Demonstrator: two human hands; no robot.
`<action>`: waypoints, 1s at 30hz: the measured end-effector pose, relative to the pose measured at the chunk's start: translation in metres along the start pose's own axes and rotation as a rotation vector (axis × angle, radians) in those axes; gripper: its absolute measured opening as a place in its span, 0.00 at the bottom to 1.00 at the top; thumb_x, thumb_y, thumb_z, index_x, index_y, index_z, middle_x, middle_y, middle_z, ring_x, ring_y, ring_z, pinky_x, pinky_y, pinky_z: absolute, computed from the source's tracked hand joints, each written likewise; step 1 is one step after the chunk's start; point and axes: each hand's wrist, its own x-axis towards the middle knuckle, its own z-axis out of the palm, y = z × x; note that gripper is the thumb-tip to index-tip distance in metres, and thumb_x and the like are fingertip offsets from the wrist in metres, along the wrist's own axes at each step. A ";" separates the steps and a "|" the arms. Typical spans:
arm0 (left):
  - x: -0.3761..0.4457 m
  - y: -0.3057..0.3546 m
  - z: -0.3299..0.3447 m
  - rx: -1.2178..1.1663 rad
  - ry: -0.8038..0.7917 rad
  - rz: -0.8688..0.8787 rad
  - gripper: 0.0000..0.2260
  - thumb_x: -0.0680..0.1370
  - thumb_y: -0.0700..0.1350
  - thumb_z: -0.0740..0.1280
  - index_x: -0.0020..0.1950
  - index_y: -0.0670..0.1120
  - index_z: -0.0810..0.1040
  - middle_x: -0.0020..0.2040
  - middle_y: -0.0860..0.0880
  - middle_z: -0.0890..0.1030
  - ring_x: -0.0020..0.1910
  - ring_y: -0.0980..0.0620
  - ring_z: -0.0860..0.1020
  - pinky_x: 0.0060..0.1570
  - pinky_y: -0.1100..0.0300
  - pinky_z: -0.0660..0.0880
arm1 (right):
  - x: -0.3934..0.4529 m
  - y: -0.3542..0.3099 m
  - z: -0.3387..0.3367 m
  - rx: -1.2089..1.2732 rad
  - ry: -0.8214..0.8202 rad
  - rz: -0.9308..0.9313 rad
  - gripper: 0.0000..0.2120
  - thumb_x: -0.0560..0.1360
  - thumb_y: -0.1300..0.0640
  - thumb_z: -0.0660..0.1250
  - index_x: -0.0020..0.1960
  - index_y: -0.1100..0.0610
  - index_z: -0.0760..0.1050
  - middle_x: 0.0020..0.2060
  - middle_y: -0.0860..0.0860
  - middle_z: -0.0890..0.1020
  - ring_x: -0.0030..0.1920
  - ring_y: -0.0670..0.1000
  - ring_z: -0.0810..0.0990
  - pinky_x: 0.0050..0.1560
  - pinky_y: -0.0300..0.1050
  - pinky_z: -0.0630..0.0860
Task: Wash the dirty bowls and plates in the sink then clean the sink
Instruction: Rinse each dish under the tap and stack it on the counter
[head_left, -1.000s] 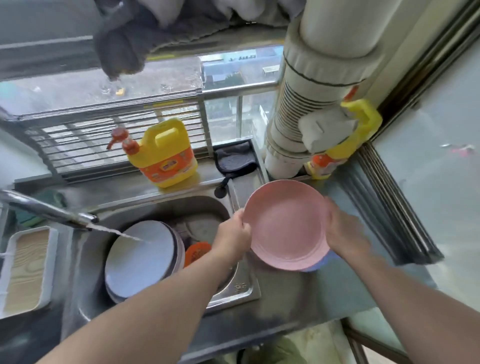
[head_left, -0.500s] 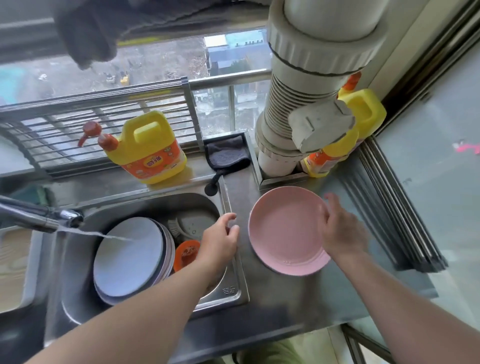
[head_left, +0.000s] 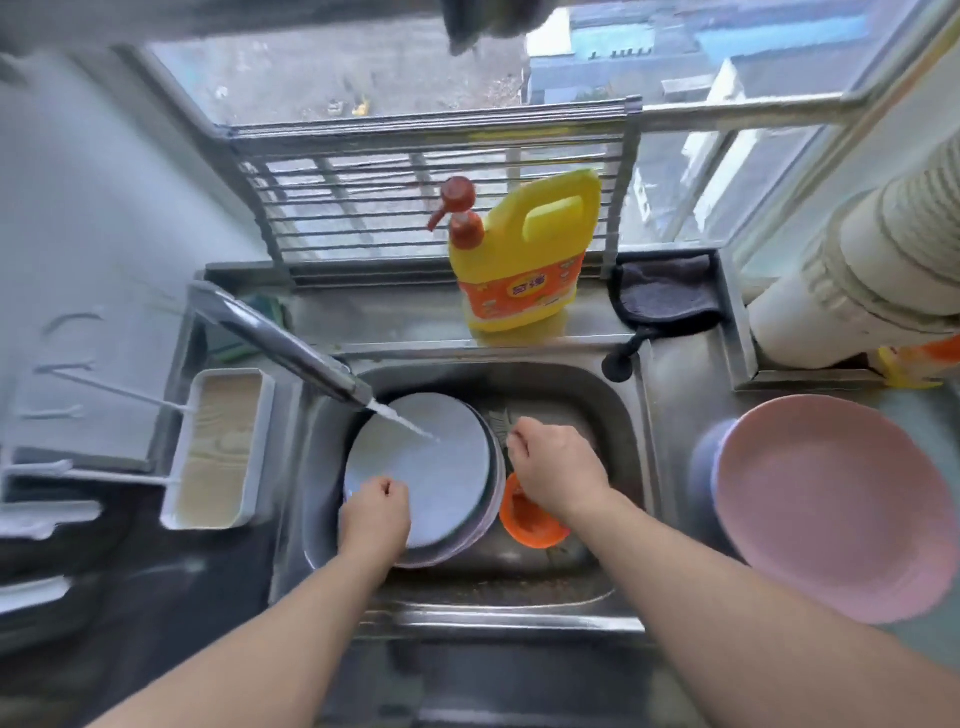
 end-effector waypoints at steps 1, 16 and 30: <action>0.011 -0.010 -0.004 0.008 0.004 -0.023 0.09 0.82 0.44 0.60 0.51 0.48 0.79 0.50 0.42 0.81 0.51 0.39 0.78 0.49 0.50 0.76 | 0.010 -0.007 0.013 -0.007 -0.024 0.011 0.13 0.84 0.48 0.55 0.53 0.52 0.76 0.52 0.58 0.84 0.54 0.64 0.80 0.46 0.52 0.72; 0.039 -0.015 0.002 0.021 -0.024 -0.132 0.36 0.78 0.39 0.59 0.84 0.54 0.49 0.83 0.50 0.52 0.75 0.38 0.58 0.73 0.47 0.65 | 0.060 -0.054 0.071 -0.273 -0.165 0.219 0.22 0.79 0.48 0.70 0.66 0.57 0.67 0.59 0.57 0.80 0.59 0.64 0.81 0.45 0.53 0.74; 0.059 -0.039 -0.002 -0.146 -0.254 -0.208 0.32 0.75 0.51 0.62 0.80 0.54 0.61 0.74 0.46 0.72 0.71 0.40 0.70 0.72 0.42 0.71 | 0.020 -0.046 0.031 0.087 -0.063 0.198 0.03 0.84 0.54 0.53 0.54 0.53 0.63 0.47 0.58 0.78 0.43 0.60 0.74 0.45 0.56 0.73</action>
